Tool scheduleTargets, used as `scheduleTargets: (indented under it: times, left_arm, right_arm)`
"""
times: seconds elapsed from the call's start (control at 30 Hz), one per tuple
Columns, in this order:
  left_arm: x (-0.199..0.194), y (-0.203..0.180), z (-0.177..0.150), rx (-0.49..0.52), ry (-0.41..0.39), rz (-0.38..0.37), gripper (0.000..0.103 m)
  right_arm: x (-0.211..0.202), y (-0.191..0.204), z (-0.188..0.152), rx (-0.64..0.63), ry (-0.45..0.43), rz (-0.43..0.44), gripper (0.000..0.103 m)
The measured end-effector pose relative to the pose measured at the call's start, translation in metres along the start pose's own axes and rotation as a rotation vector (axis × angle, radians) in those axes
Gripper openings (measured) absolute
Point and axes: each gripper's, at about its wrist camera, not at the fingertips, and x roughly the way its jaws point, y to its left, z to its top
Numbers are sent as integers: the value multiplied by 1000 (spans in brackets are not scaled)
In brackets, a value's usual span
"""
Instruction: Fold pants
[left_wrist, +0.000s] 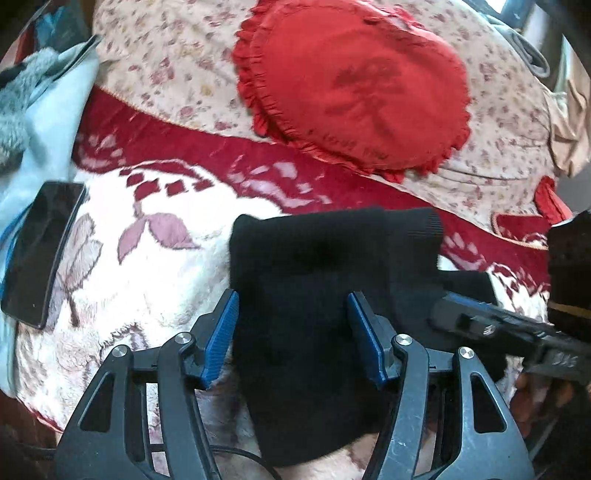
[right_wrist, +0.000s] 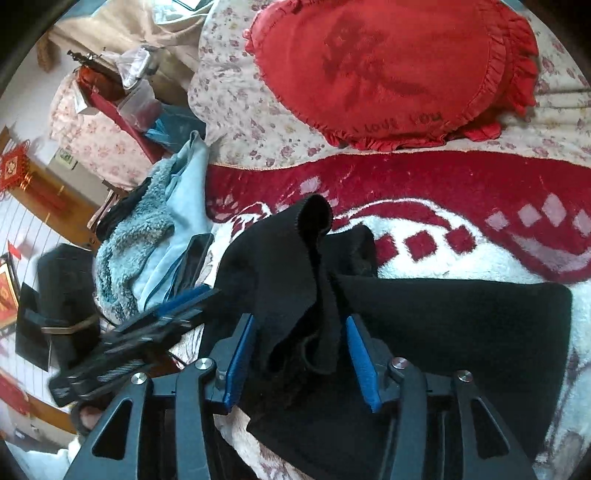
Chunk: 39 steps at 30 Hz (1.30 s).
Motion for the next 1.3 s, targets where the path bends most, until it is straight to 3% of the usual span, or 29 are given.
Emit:
scheduleTargets:
  times: [0.1, 0.37, 0.47, 0.57, 0.63, 0.93, 1.1, 1.3]
  left_arm:
    - [-2, 7, -3, -26, 3, -27, 62]
    - [2, 6, -4, -33, 7, -26, 64]
    - [5, 11, -6, -63, 21, -39, 64]
    - [2, 12, -6, -79, 26, -44, 64]
    - [-2, 9, -6, -75, 25, -48, 64]
    - [-49, -25, 2, -2, -51, -108, 64]
    - [-43, -56, -1, 62, -22, -130, 64]
    - [-9, -89, -24, 144, 43, -74, 64]
  right_arm:
    - [-4, 2, 5, -24, -43, -44, 48]
    - [13, 31, 3, -172, 24, -99, 47]
    - [22, 23, 4, -136, 30, -80, 43]
    - [22, 12, 9, -81, 6, -49, 26]
    - [15, 11, 9, -72, -13, -22, 14]
    - [-63, 55, 0, -218, -153, 8, 9]
    - [-102, 25, -9, -163, -203, -51, 9]
    - [-103, -40, -34, -15, -142, -177, 8]
